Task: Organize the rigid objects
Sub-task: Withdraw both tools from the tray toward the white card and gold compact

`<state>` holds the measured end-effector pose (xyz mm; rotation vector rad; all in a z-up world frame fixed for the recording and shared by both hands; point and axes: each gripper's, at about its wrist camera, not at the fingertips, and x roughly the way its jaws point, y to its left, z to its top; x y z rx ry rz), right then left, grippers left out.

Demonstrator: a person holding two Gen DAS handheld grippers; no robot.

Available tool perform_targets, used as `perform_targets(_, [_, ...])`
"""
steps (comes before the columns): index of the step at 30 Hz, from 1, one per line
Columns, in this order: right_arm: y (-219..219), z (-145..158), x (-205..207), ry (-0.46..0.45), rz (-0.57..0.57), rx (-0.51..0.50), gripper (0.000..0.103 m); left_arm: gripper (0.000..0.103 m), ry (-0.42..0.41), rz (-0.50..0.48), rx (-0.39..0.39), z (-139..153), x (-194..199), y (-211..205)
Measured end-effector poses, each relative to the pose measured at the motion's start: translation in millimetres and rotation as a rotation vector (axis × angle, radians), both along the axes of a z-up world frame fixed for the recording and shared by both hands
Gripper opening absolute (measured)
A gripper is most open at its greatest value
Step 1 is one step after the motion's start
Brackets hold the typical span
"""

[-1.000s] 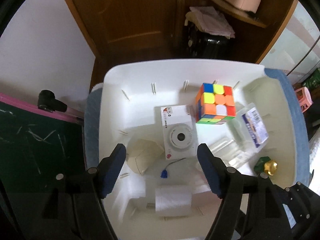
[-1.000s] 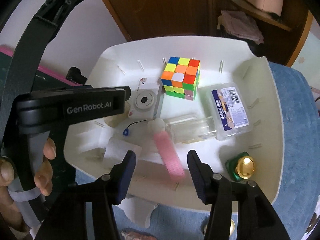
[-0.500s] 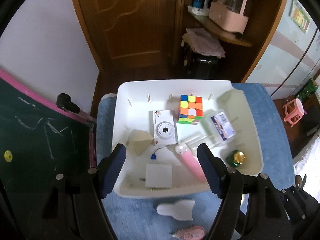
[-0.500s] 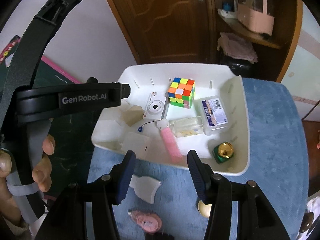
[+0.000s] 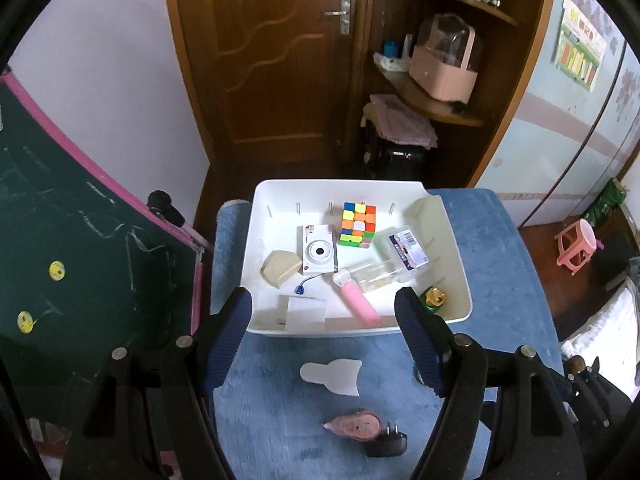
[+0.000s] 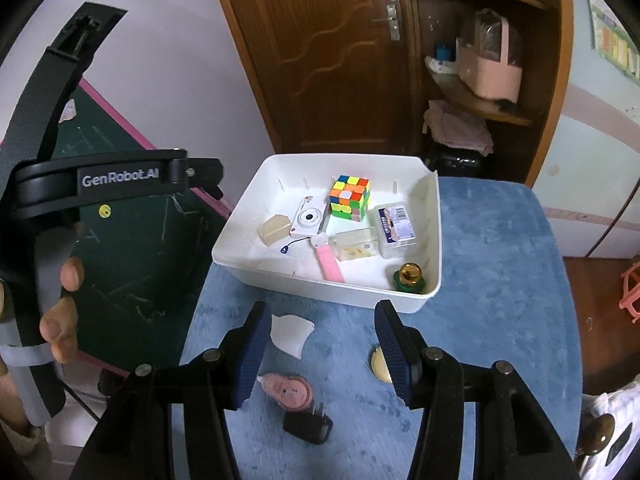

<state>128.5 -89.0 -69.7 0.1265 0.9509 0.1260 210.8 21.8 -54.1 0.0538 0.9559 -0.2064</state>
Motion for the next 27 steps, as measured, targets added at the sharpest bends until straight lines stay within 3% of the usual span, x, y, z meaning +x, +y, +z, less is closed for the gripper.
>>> perform_targets(7, [-8.7,14.7,-33.9,-0.044,0.000,-0.016,0.055,0.077,-0.032,0.032,-0.023,13.2,-33.0,8.7])
perform_targets(13, [-19.2,12.4,-54.3,-0.049,-0.012,-0.034,0.061,0.080,-0.027,0.068,-0.037,6.4,-57.7,16.6])
perform_targets(27, [-45.0,-31.6,-83.8,0.015,-0.054,-0.065,0.061,0.080,0.130,0.170,-0.081,-61.4,-83.7,33.1])
